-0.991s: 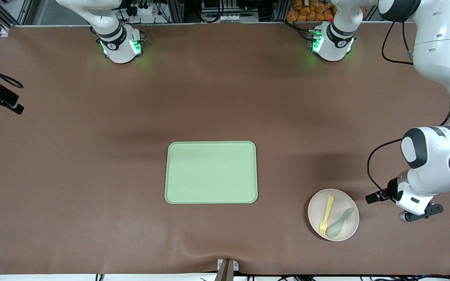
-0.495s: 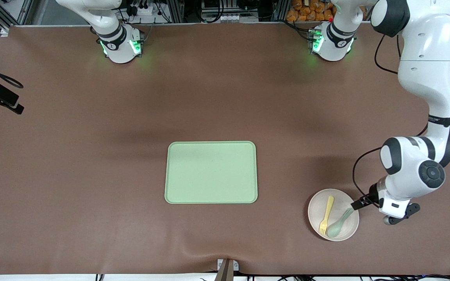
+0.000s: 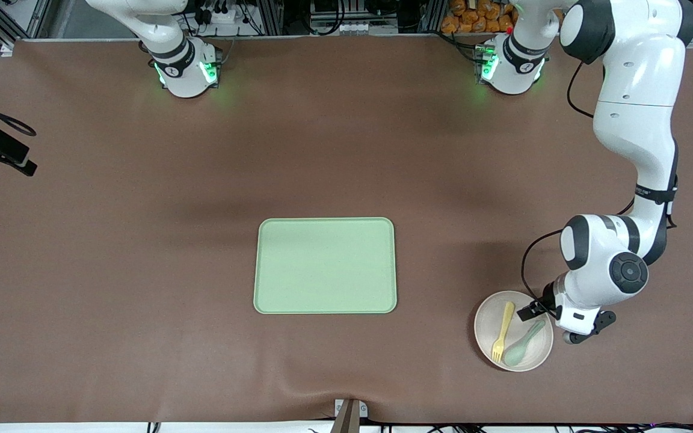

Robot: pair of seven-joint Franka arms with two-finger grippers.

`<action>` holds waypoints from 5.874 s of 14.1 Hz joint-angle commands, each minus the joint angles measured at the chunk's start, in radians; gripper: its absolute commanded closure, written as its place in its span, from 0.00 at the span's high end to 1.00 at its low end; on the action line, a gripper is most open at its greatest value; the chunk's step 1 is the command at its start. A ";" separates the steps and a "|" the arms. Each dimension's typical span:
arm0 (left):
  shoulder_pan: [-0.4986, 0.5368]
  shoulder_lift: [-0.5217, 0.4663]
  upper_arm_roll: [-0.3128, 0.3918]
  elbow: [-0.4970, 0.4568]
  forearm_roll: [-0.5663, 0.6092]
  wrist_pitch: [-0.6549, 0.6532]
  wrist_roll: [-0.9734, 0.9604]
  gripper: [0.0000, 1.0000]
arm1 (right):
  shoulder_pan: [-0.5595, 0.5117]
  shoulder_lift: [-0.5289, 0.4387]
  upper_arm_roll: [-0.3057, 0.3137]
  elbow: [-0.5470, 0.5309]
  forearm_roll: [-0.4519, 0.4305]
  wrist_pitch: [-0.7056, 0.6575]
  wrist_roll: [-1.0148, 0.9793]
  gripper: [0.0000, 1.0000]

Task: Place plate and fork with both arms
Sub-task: 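Lower the left gripper and grasp the white plate rim, then carry the plate with the left gripper onto the green tray, then lower the plate onto the tray and open the left gripper, then raise the left gripper away while the right gripper reaches toward the tray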

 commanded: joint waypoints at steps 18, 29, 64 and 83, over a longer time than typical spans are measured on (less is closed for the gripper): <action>-0.035 -0.057 -0.057 0.016 0.094 -0.053 -0.033 0.00 | -0.027 0.005 0.016 0.014 0.032 -0.012 -0.010 1.00; -0.056 -0.310 -0.238 -0.154 0.022 -0.087 -0.364 0.00 | -0.027 0.005 0.016 0.014 0.032 -0.013 -0.010 1.00; -0.586 -0.014 -0.134 -0.057 0.218 0.153 -1.385 0.03 | -0.046 0.008 0.016 0.013 0.032 -0.018 -0.010 1.00; -0.186 -0.437 -0.127 -0.065 0.228 -0.253 -0.982 1.00 | 0.112 0.214 0.022 0.023 0.016 0.077 0.137 1.00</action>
